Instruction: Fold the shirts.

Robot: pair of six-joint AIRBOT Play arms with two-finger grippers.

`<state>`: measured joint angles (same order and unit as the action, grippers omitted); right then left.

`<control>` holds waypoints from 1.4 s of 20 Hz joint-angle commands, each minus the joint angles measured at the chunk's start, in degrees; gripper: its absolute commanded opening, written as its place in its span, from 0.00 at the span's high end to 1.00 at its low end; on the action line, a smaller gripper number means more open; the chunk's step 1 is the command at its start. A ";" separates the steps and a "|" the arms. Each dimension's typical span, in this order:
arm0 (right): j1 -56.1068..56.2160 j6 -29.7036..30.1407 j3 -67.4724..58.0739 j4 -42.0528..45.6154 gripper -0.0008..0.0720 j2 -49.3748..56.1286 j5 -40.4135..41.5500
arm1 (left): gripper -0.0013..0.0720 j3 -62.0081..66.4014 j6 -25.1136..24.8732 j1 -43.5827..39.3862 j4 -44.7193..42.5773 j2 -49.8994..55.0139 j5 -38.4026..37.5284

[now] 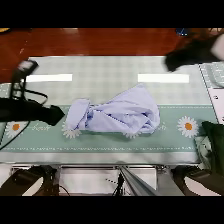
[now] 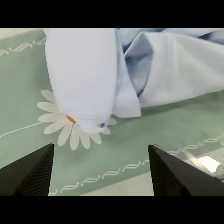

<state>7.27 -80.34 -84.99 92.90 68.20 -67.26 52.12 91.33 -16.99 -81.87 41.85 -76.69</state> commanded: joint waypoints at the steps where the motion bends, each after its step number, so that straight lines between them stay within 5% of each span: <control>1: -20.26 2.82 0.02 -16.46 0.24 -0.39 -4.26 | 0.01 -9.92 0.00 1.99 1.36 0.81 9.70; 4: -30.21 4.85 0.02 -26.51 0.24 1.03 -4.61 | 0.01 -12.07 -1.46 3.39 2.43 5.99 12.22; 12: -32.87 8.17 6.58 -26.36 0.25 2.10 -5.38 | 0.01 -12.04 -4.76 3.39 2.58 25.14 17.33; 13: -32.87 8.52 8.96 -26.47 0.25 2.10 -5.88 | 0.09 -12.02 -5.27 3.41 3.06 26.29 17.94; 15: -32.85 8.76 14.25 -27.56 0.25 2.10 -6.54 | 0.78 -11.93 -5.22 3.41 3.06 26.99 18.67; 16: -32.85 9.46 17.09 -29.14 0.25 2.10 -6.54 | 0.91 -11.78 -5.25 3.39 3.06 26.95 18.69; 21: -27.89 13.03 30.95 -32.00 0.25 2.10 -5.33 | 0.95 -11.74 -5.20 3.39 3.06 25.16 18.64; 28: -16.04 11.69 39.17 -35.04 0.25 4.02 10.32 | 0.95 -10.25 -5.18 3.39 3.32 17.90 16.24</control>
<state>-12.16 -67.94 -48.38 60.40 70.96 -62.98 41.01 86.15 -13.63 -78.61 62.33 -59.31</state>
